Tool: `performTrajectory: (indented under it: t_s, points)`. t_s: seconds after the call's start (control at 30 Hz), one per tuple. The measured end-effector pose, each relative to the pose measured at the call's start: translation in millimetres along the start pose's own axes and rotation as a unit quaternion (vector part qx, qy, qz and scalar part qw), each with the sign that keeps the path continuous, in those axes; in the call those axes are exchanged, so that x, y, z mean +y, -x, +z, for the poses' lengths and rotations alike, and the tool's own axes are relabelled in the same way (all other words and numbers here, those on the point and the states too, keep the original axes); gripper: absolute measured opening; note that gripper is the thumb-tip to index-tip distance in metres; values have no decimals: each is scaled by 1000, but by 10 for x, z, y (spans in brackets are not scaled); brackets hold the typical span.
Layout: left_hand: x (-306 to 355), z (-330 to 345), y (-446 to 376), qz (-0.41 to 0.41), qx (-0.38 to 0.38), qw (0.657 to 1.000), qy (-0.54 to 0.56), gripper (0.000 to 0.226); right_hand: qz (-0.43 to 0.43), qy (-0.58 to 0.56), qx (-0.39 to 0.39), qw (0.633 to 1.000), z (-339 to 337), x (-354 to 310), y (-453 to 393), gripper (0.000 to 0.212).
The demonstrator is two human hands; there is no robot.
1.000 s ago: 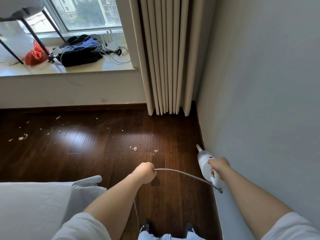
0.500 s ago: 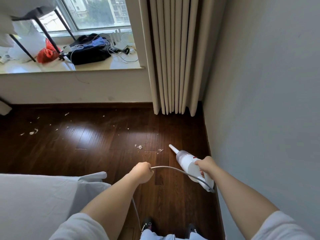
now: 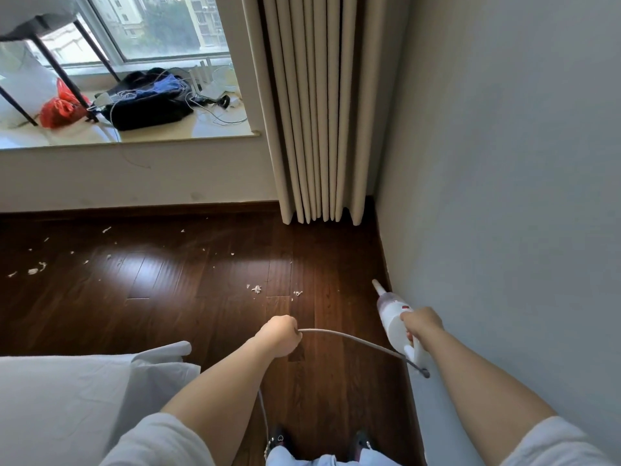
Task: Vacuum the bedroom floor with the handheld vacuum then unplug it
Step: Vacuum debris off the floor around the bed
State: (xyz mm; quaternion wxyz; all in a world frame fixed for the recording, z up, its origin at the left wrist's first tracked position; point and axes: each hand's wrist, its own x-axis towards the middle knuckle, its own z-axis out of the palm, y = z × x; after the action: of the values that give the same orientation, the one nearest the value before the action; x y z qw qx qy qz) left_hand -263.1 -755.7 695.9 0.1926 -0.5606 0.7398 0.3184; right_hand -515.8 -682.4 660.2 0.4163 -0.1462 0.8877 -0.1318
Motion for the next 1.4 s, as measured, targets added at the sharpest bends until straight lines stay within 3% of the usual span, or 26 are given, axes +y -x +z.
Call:
performTrajectory:
  t_s: [0.23, 0.5, 1.1, 1.4]
  points:
    - [244, 123, -6, 30, -16, 999, -7, 30, -6, -46, -6, 999, -248, 205, 68, 30]
    - [391, 248, -15, 41, -10, 999, -27, 31, -34, -44, -70, 996, -418, 257, 166, 13]
    - [-231, 363, 367, -71, 25, 994, 82, 29, -139, 111, -139, 974, 239, -260, 433, 33]
    - [-659, 363, 585, -131, 38, 983, 122, 30, -163, 191, -112, 961, 654, -526, 606, 41]
